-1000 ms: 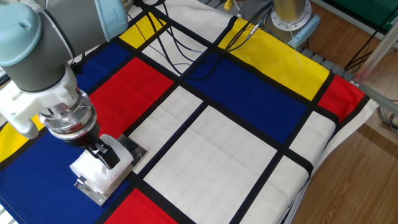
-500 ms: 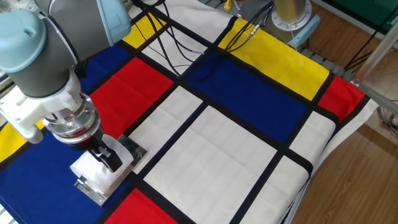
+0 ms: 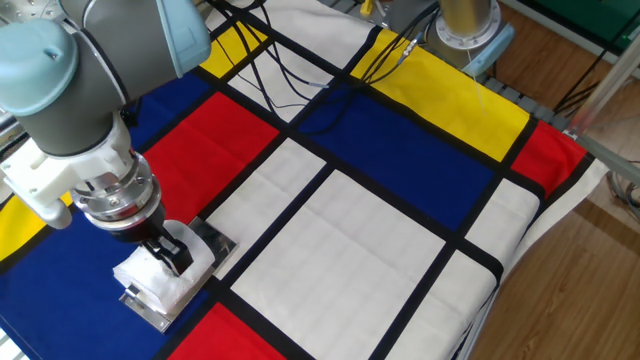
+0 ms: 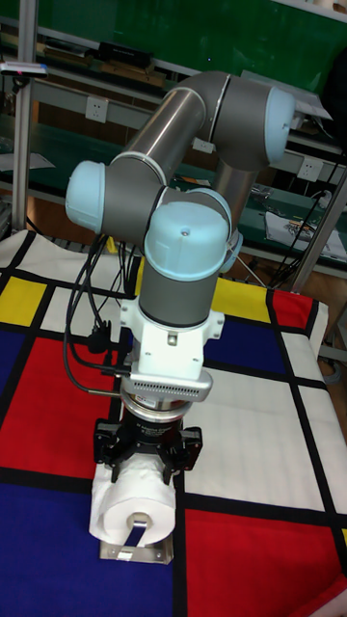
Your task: Take the roll of paper down from the shelf
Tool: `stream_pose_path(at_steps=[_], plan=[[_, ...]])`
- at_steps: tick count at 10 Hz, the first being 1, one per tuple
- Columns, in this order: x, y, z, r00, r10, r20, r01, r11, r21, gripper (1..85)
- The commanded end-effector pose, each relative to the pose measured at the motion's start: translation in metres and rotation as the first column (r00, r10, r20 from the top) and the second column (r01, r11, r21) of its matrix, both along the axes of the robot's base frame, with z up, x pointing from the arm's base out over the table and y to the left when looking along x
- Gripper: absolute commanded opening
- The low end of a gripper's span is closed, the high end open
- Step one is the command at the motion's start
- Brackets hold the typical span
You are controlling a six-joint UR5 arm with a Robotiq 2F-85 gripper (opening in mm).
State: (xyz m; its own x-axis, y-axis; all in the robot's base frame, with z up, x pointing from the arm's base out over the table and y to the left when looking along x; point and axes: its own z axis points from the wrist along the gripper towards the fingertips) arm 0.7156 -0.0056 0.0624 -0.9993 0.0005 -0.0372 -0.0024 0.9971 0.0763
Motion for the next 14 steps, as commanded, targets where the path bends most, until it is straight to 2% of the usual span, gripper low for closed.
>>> stream_pose_path(at_steps=[1,2,5,10,14], plan=[[-0.004,-0.002,0.0,1.0,-0.022,-0.016,0.022,1.0,0.006,1.3],[-0.011,-0.002,0.0,0.998,-0.04,-0.044,0.04,0.999,0.007,1.3],[-0.018,0.001,0.001,0.997,-0.038,-0.073,0.039,0.999,0.017,1.3],[-0.013,0.004,0.001,0.999,-0.015,-0.052,0.016,0.999,0.03,1.3],[-0.015,0.003,0.001,0.998,-0.019,-0.058,0.02,0.999,0.027,1.3]])
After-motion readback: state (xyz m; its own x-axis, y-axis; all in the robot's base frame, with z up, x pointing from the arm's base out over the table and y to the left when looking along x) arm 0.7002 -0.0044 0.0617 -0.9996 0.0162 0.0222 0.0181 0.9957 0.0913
